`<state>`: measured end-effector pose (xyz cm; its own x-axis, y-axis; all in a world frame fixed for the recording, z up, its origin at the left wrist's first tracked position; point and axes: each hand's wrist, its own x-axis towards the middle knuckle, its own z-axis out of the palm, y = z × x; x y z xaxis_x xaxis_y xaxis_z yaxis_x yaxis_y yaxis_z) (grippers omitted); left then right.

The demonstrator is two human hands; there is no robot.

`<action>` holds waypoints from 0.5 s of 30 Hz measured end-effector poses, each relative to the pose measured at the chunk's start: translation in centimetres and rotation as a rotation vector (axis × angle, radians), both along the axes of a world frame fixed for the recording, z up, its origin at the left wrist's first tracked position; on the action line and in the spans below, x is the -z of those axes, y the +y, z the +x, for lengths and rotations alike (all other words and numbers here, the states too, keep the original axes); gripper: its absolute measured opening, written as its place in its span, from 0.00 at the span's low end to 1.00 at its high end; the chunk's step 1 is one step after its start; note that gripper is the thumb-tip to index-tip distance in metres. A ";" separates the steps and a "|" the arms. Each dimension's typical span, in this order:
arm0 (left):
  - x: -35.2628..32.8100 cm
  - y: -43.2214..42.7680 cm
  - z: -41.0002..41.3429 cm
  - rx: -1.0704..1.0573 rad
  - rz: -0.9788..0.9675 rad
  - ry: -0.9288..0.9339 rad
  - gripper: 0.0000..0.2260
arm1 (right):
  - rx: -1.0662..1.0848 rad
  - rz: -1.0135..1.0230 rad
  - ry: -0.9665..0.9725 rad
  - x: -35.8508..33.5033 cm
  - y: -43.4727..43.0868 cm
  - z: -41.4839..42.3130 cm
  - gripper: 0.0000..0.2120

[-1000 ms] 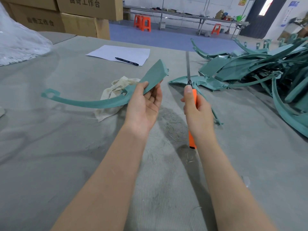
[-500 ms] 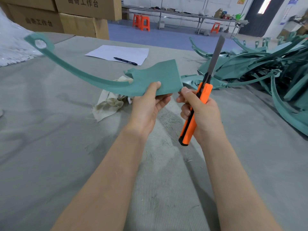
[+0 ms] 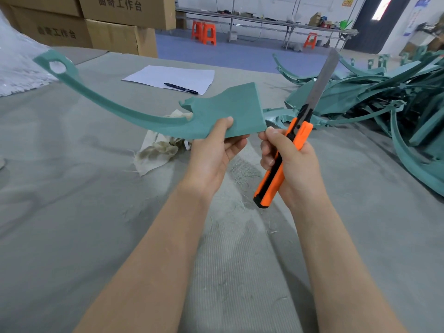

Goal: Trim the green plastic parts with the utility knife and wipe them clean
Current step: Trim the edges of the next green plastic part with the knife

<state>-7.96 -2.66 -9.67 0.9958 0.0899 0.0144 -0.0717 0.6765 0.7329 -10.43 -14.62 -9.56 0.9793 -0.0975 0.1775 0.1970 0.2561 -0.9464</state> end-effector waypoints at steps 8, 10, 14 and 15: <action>0.2 0.3 0.3 -0.077 -0.025 0.000 0.04 | 0.105 0.021 0.075 0.0 -0.6 0.4 0.09; 0.2 0.3 0.3 -0.074 -0.017 -0.005 0.04 | 0.091 0.041 0.101 0.1 -0.5 0.4 0.09; 0.4 0.3 0.2 -0.072 0.015 -0.024 0.04 | 0.002 0.029 0.143 0.2 -0.3 0.5 0.09; 0.4 0.3 0.2 -0.073 0.029 -0.031 0.04 | -0.014 0.020 0.146 0.2 -0.2 0.5 0.10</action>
<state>-7.73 -2.41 -10.06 0.9858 0.1610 0.0483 -0.1424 0.6475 0.7487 -9.94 -14.85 -9.77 0.9958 -0.0859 0.0311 0.0539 0.2774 -0.9593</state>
